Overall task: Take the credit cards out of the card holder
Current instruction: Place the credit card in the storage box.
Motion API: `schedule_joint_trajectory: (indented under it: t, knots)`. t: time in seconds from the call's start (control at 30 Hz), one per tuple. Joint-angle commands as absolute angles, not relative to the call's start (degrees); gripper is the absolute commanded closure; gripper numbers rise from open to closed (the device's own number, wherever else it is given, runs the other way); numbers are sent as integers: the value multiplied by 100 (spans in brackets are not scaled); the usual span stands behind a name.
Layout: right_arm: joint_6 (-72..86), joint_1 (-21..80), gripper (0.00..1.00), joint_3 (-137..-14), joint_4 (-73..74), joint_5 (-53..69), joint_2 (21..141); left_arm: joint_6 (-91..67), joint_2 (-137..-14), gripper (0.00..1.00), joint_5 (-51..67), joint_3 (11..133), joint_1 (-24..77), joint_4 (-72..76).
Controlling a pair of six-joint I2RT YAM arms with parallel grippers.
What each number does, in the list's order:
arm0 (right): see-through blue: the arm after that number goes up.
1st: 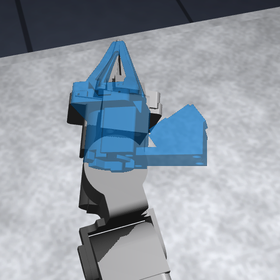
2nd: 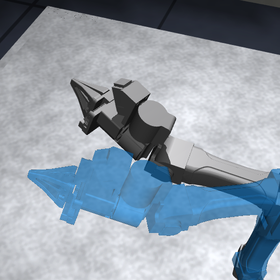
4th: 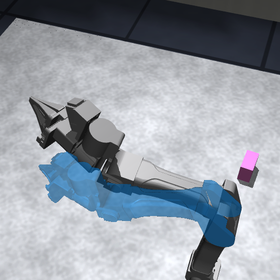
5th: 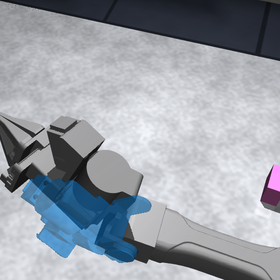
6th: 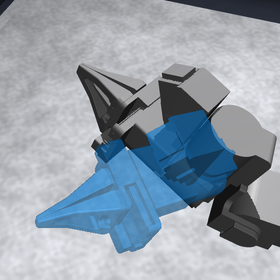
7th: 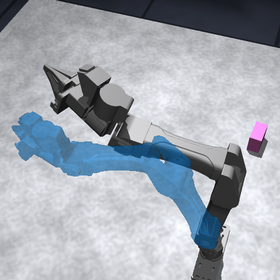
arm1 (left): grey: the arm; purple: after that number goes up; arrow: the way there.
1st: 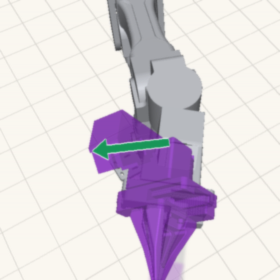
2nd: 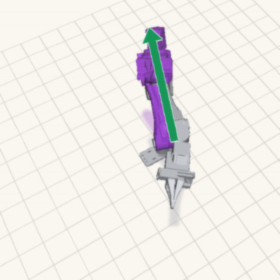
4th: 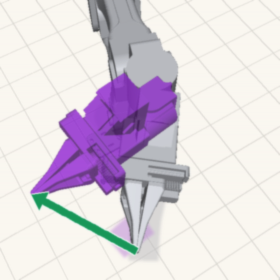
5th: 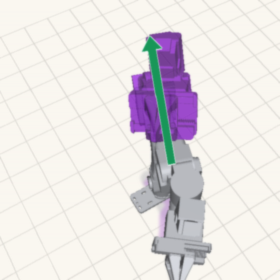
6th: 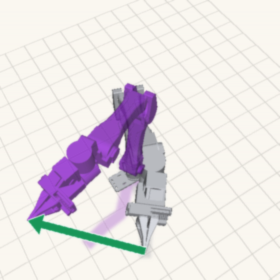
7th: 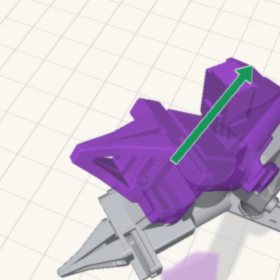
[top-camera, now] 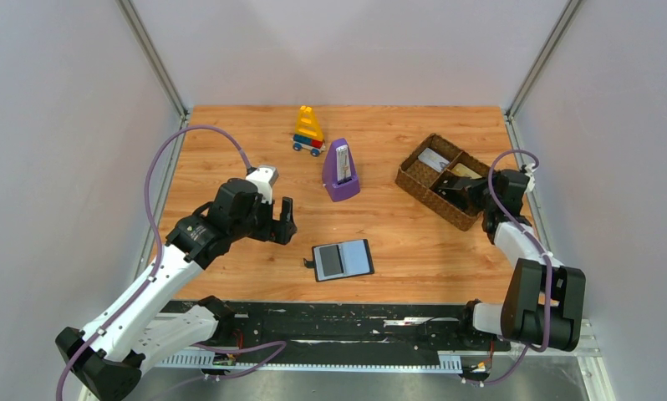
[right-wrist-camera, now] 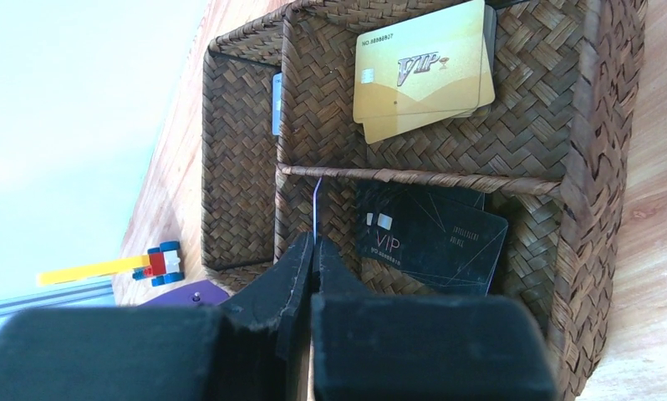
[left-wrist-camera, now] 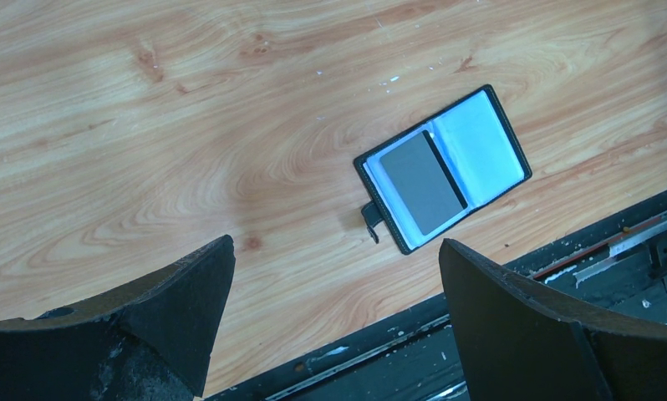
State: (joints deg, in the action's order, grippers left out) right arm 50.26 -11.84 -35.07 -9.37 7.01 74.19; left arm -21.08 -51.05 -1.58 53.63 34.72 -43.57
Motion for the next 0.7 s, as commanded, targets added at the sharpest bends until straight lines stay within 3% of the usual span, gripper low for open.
schedule_joint_trajectory:
  t: [0.0,0.5,0.67]
  knots:
    - [5189,-1222,100,-3454,-1379,545,7465,-2017,-5008,0,-202,5431,3450,-4314]
    - [5379,-1222,97,-3332,-1746,708,7840,-1995,-5001,0,-183,5448,3454,-4305]
    - [5415,-1222,88,-3329,-1746,677,7901,-2003,-4977,0,-192,5441,3451,-4318]
